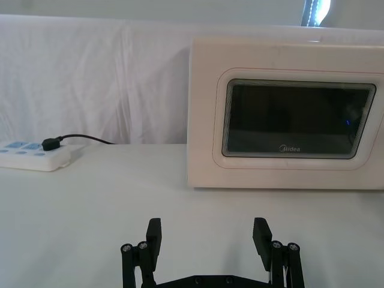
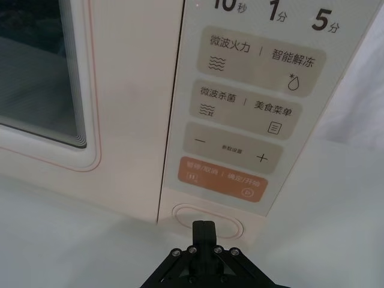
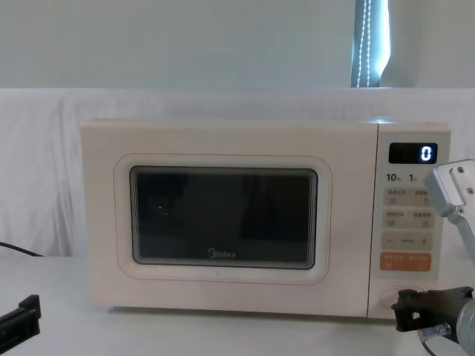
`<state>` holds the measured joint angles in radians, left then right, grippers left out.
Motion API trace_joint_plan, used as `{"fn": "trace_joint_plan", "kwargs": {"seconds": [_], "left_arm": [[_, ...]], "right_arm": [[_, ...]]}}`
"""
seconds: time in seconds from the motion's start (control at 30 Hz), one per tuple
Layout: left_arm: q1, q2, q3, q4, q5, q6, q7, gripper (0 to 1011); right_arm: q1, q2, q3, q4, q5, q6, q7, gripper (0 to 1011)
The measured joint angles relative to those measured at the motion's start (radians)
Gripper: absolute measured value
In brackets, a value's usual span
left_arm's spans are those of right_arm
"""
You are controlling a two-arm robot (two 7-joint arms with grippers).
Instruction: Press the button to open the microwave door with one hand; close the microwave door with the other hand.
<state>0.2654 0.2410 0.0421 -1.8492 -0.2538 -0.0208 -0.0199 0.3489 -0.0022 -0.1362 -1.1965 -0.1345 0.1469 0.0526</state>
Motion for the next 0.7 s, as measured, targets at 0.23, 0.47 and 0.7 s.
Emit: {"fn": "trace_joint_plan", "kwargs": {"seconds": [0.23, 0.47, 0.7], "left_arm": [[0.0, 0.0, 0.0, 0.0, 0.0, 0.0, 0.0, 1001], [0.0, 0.0, 0.0, 0.0, 0.0, 0.0, 0.0, 1001], [0.0, 0.0, 0.0, 0.0, 0.0, 0.0, 0.0, 1001]], "right_arm": [[0.025, -0.007, 0.01, 0.044, 0.007, -0.014, -0.007, 0], [0.044, -0.009, 0.013, 0.072, 0.008, -0.019, -0.008, 0], [0.055, -0.012, 0.014, 0.089, 0.007, -0.02, -0.015, 0]]}}
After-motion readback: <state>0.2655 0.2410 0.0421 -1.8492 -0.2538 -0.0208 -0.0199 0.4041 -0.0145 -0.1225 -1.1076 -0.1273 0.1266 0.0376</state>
